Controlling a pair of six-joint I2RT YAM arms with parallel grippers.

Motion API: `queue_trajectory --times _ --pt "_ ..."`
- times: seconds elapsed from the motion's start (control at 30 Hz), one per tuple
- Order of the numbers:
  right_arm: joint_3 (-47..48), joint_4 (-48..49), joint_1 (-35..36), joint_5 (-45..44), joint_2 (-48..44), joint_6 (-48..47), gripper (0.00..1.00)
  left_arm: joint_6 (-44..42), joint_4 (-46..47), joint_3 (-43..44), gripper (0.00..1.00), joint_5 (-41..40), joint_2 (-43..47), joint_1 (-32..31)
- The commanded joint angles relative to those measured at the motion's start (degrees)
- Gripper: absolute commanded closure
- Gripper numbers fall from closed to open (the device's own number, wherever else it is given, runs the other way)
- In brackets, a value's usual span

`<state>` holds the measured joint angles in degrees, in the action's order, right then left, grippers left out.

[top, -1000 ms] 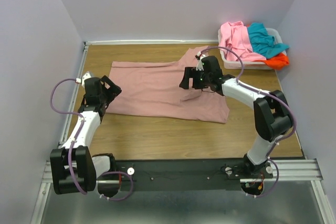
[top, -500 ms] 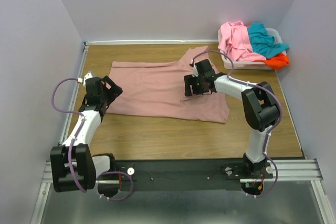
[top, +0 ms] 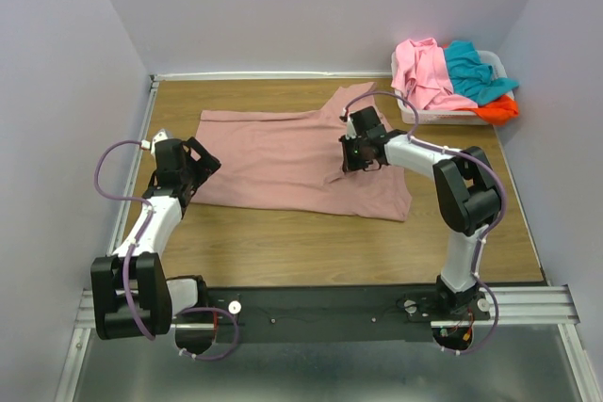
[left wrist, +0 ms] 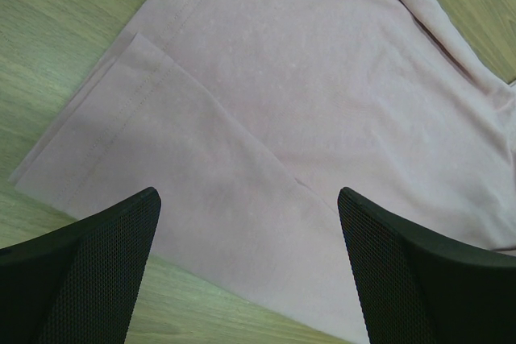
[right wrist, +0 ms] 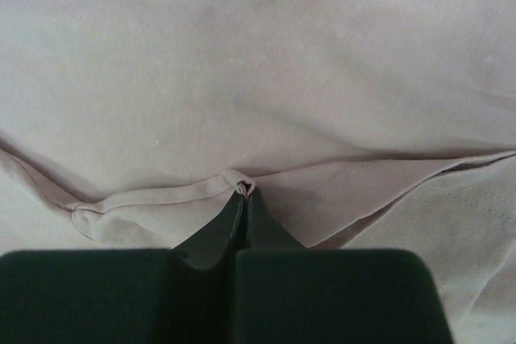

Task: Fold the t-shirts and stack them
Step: Fold the tshirt

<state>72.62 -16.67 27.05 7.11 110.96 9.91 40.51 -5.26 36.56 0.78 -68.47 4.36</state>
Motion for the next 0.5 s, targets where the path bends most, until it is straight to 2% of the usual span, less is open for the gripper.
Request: queue_trajectory --times 0.0,0.47 --pt "2.96 -1.26 0.37 -0.35 0.49 -1.47 1.00 -0.70 0.77 -0.43 0.02 1.07 -0.26 -0.49" --pt "9.99 -1.09 0.37 7.12 5.50 -13.95 0.99 -0.78 1.04 0.27 0.02 0.72 -1.06 -0.58"
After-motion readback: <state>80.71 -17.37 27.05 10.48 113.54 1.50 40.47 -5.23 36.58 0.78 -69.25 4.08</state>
